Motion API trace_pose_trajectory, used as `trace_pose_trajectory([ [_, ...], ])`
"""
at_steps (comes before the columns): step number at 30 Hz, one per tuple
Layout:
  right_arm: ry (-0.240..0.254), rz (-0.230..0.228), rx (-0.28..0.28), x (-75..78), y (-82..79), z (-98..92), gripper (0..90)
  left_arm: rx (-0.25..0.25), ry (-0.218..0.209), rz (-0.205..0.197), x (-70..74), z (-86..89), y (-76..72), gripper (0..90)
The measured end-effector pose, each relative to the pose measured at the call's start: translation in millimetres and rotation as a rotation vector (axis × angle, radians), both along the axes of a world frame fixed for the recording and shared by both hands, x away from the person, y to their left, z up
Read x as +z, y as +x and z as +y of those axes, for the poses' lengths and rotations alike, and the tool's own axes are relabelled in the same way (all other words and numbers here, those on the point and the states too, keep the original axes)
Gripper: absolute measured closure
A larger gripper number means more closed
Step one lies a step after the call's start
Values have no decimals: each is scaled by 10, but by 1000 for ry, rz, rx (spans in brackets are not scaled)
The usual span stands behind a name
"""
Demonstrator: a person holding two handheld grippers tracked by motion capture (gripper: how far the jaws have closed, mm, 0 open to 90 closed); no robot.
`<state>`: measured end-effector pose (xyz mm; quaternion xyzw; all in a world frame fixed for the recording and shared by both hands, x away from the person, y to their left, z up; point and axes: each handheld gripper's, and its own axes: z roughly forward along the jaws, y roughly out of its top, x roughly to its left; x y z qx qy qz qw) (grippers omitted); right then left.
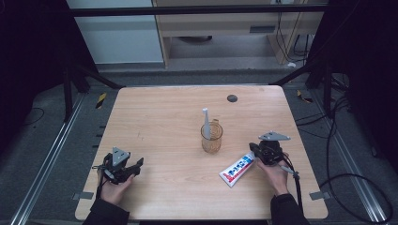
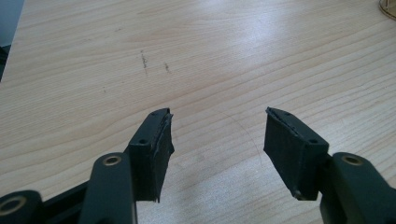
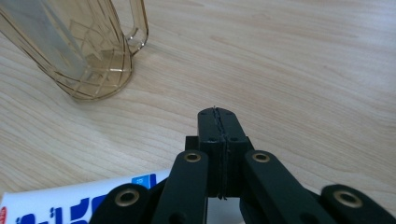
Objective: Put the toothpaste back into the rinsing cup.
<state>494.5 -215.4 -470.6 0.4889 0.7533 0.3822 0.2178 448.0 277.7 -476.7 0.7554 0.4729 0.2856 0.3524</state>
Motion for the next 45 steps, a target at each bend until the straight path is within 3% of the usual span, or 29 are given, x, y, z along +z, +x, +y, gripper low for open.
trace_pose_trajectory([
  [13,-50,39,2,-47,-5,-33,900,0,3,-4,6,3,-3,411],
  [22,-61,61,1,-25,-151,-132,900,-1,4,-7,12,10,-8,410],
  [26,-87,60,8,-16,-218,-147,900,-2,3,-8,13,5,-11,409],
  [45,-62,90,48,-1,-616,-211,900,-2,2,-10,18,5,-16,409],
])
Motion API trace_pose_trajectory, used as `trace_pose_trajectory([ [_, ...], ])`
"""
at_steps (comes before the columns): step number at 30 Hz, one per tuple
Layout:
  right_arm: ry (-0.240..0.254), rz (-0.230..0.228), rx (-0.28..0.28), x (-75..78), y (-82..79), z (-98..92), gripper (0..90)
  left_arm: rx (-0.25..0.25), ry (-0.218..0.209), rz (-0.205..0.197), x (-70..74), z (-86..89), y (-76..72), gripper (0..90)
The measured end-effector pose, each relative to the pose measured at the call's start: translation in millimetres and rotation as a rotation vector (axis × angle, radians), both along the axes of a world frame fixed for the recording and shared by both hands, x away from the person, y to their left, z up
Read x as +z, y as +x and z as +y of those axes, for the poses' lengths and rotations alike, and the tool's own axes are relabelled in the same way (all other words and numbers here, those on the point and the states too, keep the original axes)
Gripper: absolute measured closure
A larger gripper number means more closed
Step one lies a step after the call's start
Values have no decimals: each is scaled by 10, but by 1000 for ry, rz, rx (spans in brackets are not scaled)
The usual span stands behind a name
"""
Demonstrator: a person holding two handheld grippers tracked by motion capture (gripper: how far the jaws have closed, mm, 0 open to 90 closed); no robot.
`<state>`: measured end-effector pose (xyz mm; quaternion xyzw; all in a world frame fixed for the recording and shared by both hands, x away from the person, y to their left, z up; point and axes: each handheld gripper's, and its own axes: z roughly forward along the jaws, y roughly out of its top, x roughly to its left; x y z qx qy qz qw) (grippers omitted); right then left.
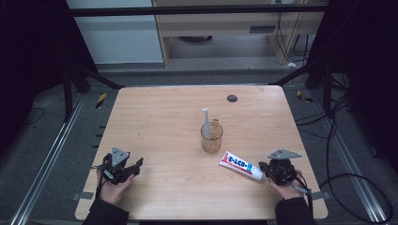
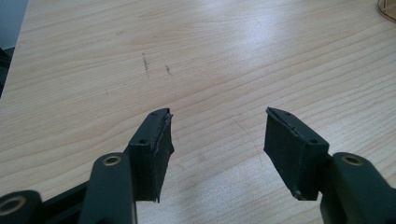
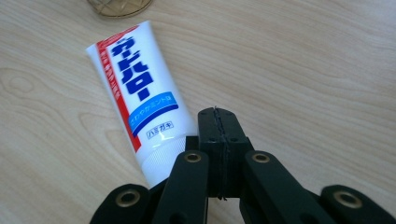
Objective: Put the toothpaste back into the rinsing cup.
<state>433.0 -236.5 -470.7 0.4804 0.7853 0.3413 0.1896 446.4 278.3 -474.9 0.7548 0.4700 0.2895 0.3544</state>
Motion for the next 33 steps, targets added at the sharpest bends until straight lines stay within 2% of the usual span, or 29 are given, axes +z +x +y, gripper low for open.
trace_pose_trajectory([
  [15,12,18,37,-4,-235,73,900,-2,3,5,-3,-8,4,405],
  [21,14,16,30,23,-241,64,899,-2,2,6,-3,-5,8,402],
  [24,7,-4,21,59,-229,45,892,0,3,11,-11,-7,15,403],
  [33,-24,-38,-7,193,-183,48,805,-2,8,12,-13,-12,22,402],
])
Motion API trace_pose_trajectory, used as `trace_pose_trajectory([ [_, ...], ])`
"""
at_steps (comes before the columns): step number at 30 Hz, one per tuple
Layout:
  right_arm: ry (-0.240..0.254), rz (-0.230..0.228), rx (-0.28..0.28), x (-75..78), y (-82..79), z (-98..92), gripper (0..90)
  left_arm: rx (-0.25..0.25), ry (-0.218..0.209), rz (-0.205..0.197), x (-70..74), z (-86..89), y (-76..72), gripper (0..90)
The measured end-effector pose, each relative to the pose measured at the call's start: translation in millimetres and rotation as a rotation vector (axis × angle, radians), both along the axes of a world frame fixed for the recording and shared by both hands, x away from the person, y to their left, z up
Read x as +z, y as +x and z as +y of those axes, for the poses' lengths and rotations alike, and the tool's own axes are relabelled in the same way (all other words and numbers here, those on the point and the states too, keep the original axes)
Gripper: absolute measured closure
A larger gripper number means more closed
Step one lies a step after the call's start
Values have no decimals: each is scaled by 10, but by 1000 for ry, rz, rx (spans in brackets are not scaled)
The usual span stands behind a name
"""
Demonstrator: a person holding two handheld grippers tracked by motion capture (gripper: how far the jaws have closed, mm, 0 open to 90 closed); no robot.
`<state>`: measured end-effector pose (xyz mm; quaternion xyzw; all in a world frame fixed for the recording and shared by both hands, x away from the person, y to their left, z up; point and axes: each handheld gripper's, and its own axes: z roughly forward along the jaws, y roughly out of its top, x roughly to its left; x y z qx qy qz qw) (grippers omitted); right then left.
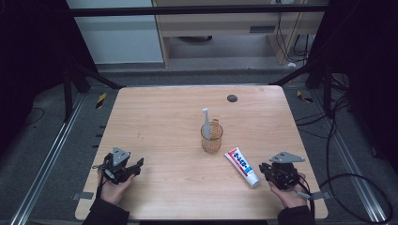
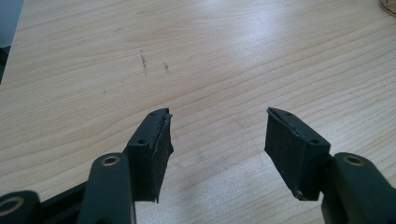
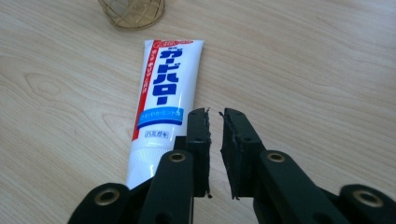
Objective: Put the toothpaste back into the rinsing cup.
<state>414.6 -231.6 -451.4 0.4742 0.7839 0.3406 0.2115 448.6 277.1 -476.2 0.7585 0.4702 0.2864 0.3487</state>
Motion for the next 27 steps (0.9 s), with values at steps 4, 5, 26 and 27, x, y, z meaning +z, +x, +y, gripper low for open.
trace_pose_trajectory([
  [4,-2,-10,-9,61,13,12,743,-1,3,2,-2,-5,4,402],
  [5,7,-11,-11,74,15,13,722,-1,3,2,-2,-7,5,402],
  [26,-8,15,12,212,136,210,507,-7,12,10,-11,-15,12,400],
  [27,-6,19,15,217,145,231,503,-7,12,10,-11,-16,13,400],
])
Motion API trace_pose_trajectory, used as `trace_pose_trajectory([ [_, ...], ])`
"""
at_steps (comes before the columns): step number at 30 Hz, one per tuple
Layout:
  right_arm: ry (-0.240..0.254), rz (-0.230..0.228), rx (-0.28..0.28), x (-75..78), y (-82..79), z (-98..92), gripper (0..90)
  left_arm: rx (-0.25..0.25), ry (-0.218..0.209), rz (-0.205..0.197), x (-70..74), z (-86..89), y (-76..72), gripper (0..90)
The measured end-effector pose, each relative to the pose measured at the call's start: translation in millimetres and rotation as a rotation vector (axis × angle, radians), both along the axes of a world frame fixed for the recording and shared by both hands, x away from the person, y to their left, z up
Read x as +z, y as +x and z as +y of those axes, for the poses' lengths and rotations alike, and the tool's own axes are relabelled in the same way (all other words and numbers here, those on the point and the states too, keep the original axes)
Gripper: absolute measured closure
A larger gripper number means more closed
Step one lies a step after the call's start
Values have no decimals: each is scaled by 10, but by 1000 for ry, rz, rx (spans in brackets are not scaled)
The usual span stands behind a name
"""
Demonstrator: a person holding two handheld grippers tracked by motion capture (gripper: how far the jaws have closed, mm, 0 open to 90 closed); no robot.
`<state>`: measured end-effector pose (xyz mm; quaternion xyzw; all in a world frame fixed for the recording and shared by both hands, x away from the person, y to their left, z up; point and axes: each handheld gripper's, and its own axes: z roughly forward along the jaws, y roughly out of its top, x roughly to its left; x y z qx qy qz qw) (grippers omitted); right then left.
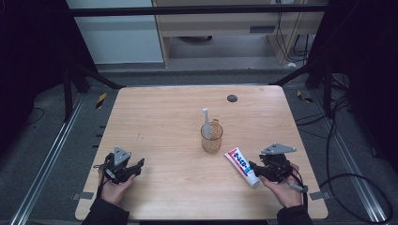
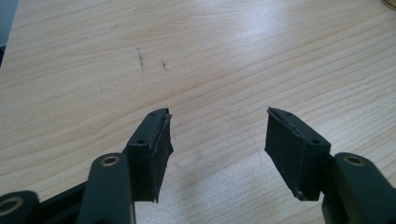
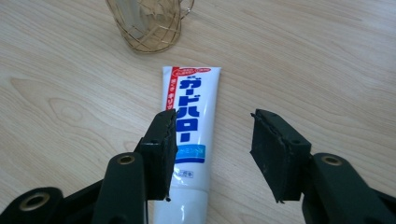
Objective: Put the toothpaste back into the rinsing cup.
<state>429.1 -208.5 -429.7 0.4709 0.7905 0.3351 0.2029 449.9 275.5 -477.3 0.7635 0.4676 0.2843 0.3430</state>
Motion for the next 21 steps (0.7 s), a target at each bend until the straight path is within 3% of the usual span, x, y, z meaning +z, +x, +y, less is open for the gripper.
trace_pose_trajectory([
  [21,-47,88,48,-63,187,250,427,1,4,13,-5,-5,9,400],
])
